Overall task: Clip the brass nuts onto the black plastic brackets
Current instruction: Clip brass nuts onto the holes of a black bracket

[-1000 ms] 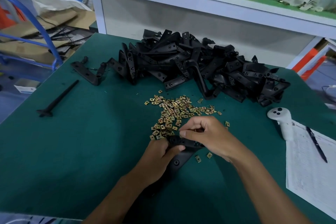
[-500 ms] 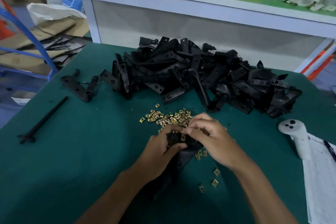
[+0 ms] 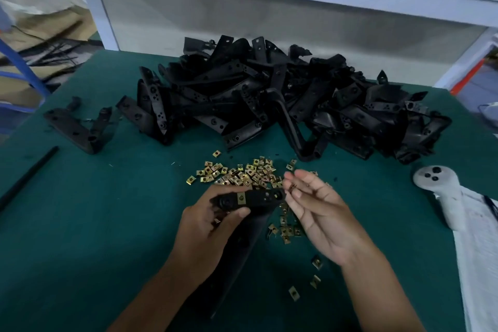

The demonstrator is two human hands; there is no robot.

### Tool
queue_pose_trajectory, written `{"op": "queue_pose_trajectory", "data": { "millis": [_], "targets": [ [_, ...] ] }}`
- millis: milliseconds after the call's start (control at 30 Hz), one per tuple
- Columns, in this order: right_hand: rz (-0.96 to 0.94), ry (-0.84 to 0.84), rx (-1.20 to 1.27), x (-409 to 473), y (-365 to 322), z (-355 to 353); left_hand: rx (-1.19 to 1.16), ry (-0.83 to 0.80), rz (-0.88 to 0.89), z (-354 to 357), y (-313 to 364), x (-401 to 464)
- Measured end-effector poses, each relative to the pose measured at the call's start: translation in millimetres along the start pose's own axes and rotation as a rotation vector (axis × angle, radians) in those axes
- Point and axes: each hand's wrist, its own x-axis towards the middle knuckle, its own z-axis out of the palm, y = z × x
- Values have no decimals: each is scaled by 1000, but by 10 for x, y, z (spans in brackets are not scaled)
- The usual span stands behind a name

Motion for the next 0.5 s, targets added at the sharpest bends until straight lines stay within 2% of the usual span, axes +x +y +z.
{"op": "queue_pose_trajectory", "data": {
  "millis": [200, 333, 500],
  "targets": [
    [-6, 77, -65, -27, -7, 75, -171, -43, -74, 59, 86, -27],
    [-11, 79, -69, -57, -16, 119, -363, -192, -140, 146, 114, -109],
    [14, 28, -40, -91, -33, 136, -288, -279, -187, 205, 102, -106]
  ]
}}
